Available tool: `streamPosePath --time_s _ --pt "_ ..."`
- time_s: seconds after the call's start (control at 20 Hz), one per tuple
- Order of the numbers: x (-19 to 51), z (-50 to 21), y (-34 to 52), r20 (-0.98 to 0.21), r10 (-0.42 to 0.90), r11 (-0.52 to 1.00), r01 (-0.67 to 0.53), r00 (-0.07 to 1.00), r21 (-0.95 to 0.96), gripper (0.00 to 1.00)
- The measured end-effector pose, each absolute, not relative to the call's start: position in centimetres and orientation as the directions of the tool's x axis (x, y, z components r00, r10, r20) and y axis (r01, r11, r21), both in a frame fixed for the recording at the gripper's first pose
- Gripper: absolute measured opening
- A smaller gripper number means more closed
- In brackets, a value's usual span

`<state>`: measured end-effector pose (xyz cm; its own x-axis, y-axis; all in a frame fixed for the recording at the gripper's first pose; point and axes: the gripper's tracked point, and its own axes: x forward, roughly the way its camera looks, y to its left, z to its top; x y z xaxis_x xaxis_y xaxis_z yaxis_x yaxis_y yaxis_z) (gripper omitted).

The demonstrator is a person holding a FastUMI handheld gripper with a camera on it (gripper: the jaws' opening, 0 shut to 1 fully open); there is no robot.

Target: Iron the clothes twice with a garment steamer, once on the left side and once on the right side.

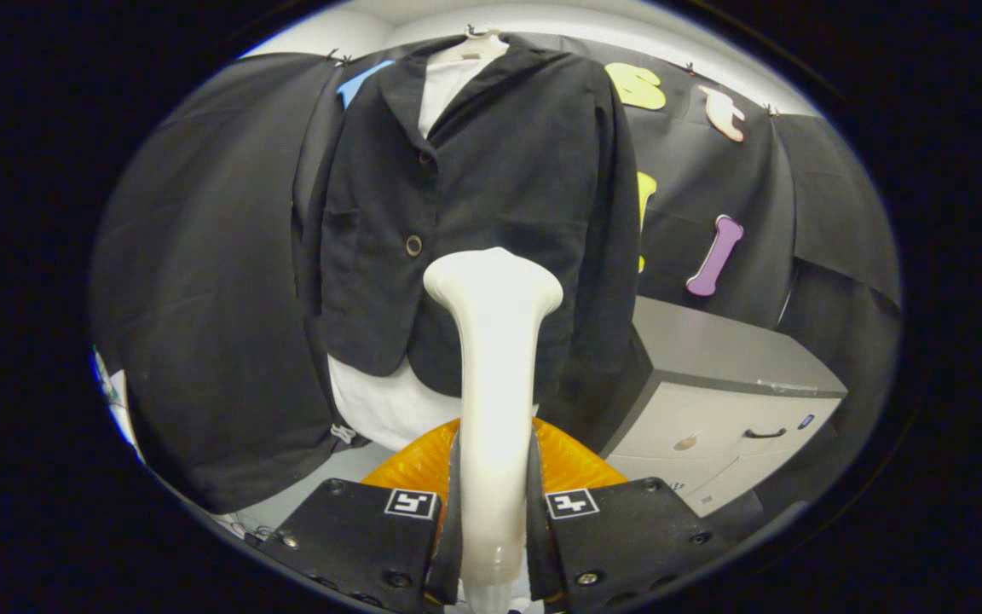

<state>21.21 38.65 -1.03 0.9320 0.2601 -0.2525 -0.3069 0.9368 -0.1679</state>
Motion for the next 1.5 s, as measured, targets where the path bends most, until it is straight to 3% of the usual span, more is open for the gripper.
streamPosePath --time_s 0.35,0.9,1.5 --pt "20.5 8.1 41.4 -0.118 0.299 0.939 -0.314 0.947 -0.137 0.33" --pt "19.3 20.7 52.9 0.065 0.423 0.903 -0.415 0.904 -0.113 0.33" --pt "20.2 27.2 63.5 0.161 0.454 0.887 -0.426 0.876 -0.18 0.33"
